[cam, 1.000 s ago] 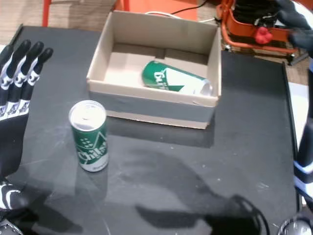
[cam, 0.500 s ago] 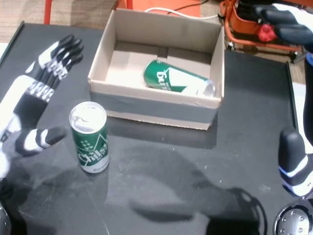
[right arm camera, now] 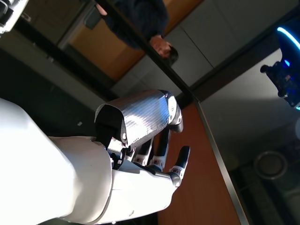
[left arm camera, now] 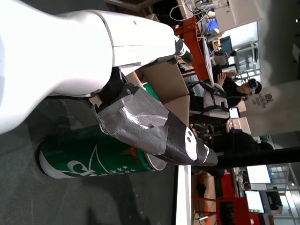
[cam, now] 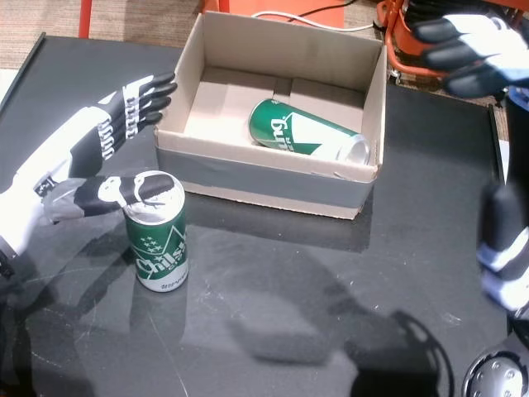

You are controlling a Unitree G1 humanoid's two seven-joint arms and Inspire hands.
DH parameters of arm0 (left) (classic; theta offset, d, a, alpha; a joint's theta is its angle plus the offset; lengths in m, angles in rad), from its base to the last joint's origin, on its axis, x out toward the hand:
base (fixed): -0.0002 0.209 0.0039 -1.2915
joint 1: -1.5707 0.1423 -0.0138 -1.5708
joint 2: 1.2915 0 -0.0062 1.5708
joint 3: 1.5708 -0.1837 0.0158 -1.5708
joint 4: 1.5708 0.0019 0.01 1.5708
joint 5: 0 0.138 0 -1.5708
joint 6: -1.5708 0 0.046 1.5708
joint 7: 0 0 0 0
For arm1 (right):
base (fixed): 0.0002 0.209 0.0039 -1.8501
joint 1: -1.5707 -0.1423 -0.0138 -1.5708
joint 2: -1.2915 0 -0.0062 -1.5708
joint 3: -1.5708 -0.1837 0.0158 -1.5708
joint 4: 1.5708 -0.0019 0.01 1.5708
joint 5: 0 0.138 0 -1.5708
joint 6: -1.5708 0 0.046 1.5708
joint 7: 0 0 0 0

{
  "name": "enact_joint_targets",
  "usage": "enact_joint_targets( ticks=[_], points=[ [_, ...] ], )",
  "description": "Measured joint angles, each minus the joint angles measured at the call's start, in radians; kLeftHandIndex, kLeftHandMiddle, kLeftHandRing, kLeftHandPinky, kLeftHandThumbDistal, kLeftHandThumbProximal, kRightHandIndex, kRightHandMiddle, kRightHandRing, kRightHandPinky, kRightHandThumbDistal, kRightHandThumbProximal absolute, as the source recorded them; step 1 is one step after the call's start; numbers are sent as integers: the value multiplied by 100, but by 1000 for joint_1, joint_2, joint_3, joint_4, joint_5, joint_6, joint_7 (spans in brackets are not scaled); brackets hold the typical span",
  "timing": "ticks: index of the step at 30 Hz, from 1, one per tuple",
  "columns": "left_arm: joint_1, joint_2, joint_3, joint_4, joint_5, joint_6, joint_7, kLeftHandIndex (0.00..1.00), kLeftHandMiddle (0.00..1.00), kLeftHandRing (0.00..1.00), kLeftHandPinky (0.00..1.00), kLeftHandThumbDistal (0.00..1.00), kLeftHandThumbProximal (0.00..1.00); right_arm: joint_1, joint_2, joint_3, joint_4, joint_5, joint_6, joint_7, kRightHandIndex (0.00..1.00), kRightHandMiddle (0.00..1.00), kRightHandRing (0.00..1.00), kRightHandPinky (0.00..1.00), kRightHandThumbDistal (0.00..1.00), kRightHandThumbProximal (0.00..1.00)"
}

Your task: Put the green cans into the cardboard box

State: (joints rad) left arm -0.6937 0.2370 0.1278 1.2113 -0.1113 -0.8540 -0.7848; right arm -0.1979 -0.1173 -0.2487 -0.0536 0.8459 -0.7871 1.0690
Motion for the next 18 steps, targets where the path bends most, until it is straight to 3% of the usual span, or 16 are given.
enact_joint_targets(
  ticks=[1,2,4,5,6,7,8,9,11,12,14,15,16,17,18],
  points=[
    [0,-3,0,0,0,0,-3,100,100,100,100,100,42,0,-3,-2,3,3,14,-3,76,65,64,81,53,75],
    [0,-7,0,0,0,-1,-7,100,100,100,100,100,43,0,-1,-5,8,6,16,-5,76,66,65,82,43,75],
    [2,-17,0,0,0,-4,-8,100,100,100,100,100,43,-3,1,-11,25,13,8,20,78,68,67,85,47,61],
    [3,-20,0,0,-1,-7,-8,100,100,100,100,100,43,-8,0,-17,34,21,8,41,78,67,66,81,53,62],
    [4,-22,1,0,-1,-9,-8,100,100,100,100,100,43,-13,-3,-21,37,29,15,54,76,65,63,79,50,68],
    [4,-24,0,0,-1,-10,-8,100,100,100,100,100,42,-20,-6,-28,38,31,20,54,72,60,58,68,35,80],
    [4,-25,1,0,-1,-11,-8,100,100,100,100,100,42,-17,-5,-34,28,13,30,27,71,61,58,65,19,86],
    [5,-26,1,-1,-1,-12,-8,100,100,100,100,100,42,8,2,-36,-3,-26,59,-51,72,63,60,70,9,93],
    [8,-26,3,-1,-3,-15,-8,100,100,100,100,100,42,49,31,-39,-26,-78,58,-129,74,63,60,73,36,88],
    [10,-26,3,-2,-3,-16,-8,100,100,100,100,100,41,61,42,-41,-24,-99,42,-143,76,65,63,75,73,76],
    [13,-27,3,-2,-5,-17,-8,100,100,100,100,100,41,60,42,-46,-3,-101,5,-123,77,66,64,76,86,69],
    [16,-27,4,-3,-6,-17,-8,100,100,100,100,100,41,55,36,-47,11,-98,-6,-109,77,66,63,75,96,68],
    [20,-28,5,-4,-8,-17,-8,100,100,100,100,100,41,46,27,-47,27,-98,-15,-98,78,68,64,75,99,69],
    [21,-30,5,-4,-8,-17,-8,100,100,100,100,100,41,43,21,-47,35,-99,-22,-97,77,68,63,71,89,75],
    [23,-32,5,-5,-9,-18,-12,100,100,100,100,100,41,43,21,-48,37,-106,-27,-104,75,68,63,70,92,73]
  ],
)
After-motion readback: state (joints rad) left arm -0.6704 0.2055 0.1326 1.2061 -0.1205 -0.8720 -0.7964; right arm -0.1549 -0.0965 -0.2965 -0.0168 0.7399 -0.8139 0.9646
